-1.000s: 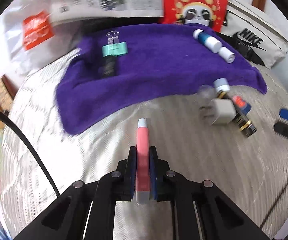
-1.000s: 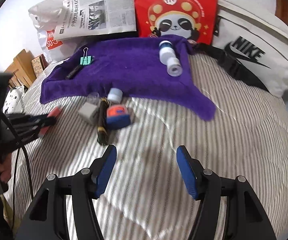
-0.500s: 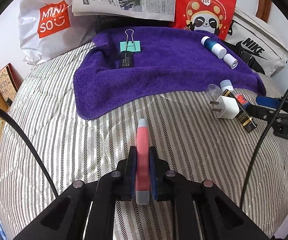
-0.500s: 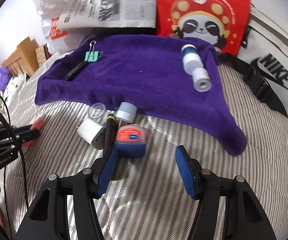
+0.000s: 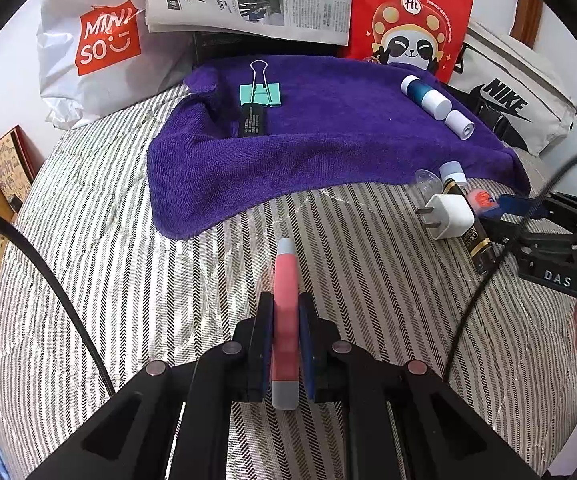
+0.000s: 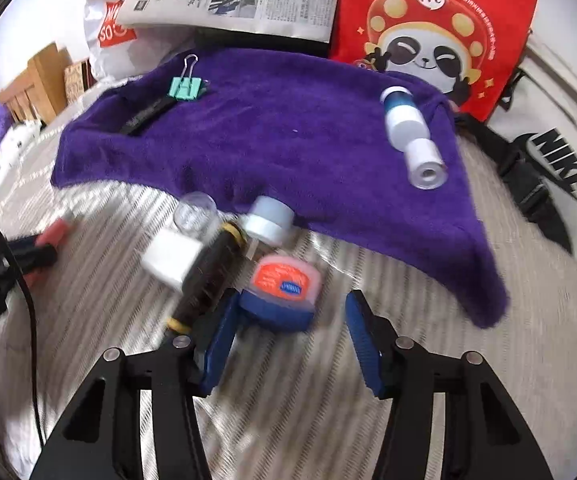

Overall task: Organize rigid objects
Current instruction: 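Lift the pink tube with the left gripper while the right gripper grasps the orange-blue Vaseline tin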

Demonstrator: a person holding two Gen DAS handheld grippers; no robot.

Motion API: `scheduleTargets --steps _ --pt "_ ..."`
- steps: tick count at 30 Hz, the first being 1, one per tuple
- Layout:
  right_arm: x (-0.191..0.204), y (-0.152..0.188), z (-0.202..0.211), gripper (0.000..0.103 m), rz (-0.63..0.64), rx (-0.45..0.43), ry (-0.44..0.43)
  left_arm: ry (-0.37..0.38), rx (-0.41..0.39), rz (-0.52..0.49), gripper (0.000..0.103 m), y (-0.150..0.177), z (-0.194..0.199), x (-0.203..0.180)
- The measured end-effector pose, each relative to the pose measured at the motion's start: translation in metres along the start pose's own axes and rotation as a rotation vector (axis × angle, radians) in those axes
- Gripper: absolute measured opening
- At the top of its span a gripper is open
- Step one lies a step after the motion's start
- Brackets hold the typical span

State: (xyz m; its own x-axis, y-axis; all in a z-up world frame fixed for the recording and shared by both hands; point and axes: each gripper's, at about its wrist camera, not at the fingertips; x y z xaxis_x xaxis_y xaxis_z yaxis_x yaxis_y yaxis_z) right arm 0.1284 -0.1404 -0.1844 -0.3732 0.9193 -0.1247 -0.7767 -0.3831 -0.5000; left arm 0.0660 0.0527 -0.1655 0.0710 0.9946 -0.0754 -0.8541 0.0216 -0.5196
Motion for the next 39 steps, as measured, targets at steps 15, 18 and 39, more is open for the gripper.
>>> scheduleTargets --steps 15,18,39 --pt "-0.008 0.0 -0.003 0.037 -0.054 -0.013 -0.076 0.0 -0.001 0.0 0.012 0.0 0.001 -0.001" --pt "-0.005 0.004 -0.001 0.037 -0.041 -0.033 -0.062 -0.004 -0.003 -0.002 0.012 0.0 0.0 -0.002" --pt "-0.006 0.004 -0.003 0.038 -0.031 -0.036 -0.082 -0.015 0.026 0.024 0.012 -0.004 -0.002 -0.004"
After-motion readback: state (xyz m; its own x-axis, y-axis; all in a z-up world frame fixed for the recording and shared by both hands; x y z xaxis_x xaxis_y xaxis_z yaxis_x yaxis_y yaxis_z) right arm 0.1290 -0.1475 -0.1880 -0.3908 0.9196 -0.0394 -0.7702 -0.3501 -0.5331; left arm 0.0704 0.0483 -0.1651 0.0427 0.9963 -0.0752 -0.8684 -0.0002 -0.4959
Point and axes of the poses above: each gripper's, at about its wrist camera, not at the fingertips, and z roughly against the way its jaws point, x to its left, y to its underside, and after that the axes turned 3 degrees about y, right-handed
